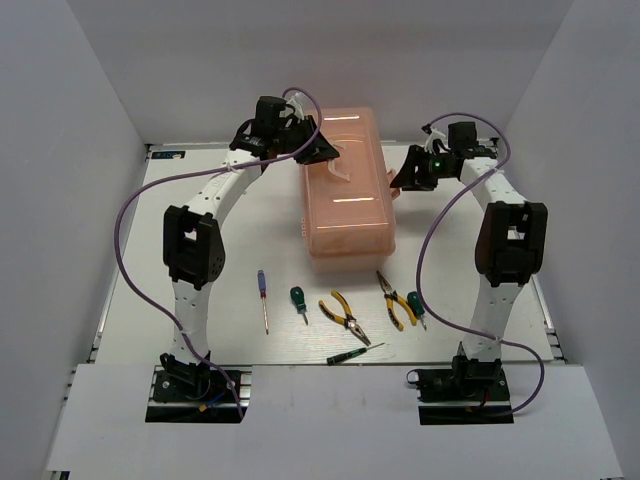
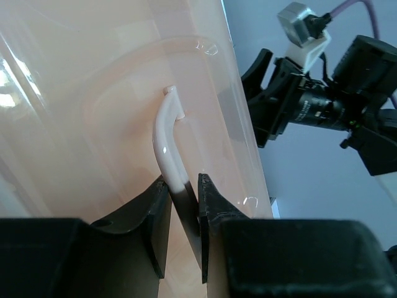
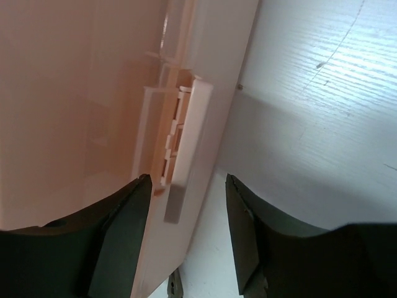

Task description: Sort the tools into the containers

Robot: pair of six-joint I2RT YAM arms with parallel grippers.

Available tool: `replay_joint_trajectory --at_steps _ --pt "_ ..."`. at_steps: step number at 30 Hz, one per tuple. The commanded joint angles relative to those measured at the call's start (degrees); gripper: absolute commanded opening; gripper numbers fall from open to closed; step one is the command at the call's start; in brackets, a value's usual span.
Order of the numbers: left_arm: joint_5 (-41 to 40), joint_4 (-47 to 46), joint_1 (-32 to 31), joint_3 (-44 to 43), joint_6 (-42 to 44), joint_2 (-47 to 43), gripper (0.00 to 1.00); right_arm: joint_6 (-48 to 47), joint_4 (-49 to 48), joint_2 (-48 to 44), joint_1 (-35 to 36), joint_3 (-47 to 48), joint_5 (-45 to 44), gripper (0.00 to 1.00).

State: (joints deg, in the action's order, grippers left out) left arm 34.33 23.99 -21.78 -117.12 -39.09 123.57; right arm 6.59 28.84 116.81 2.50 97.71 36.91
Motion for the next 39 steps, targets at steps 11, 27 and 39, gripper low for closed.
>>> replay_joint_trajectory --at_steps 11,27,39 --pt "-1.4 4.5 -0.1 -6.9 2.6 -0.2 0.00 1.6 -5.1 -0.3 0.3 -2.3 -0.2 0.00" --pt "-20.5 21.9 13.2 0.5 12.2 -13.8 0.00 3.7 -8.0 -4.7 -6.5 -6.9 -5.7 0.00" --pt "-22.5 22.4 17.1 4.4 12.8 -12.6 0.17 5.0 -9.3 -5.5 -6.6 -9.9 -4.0 0.00"
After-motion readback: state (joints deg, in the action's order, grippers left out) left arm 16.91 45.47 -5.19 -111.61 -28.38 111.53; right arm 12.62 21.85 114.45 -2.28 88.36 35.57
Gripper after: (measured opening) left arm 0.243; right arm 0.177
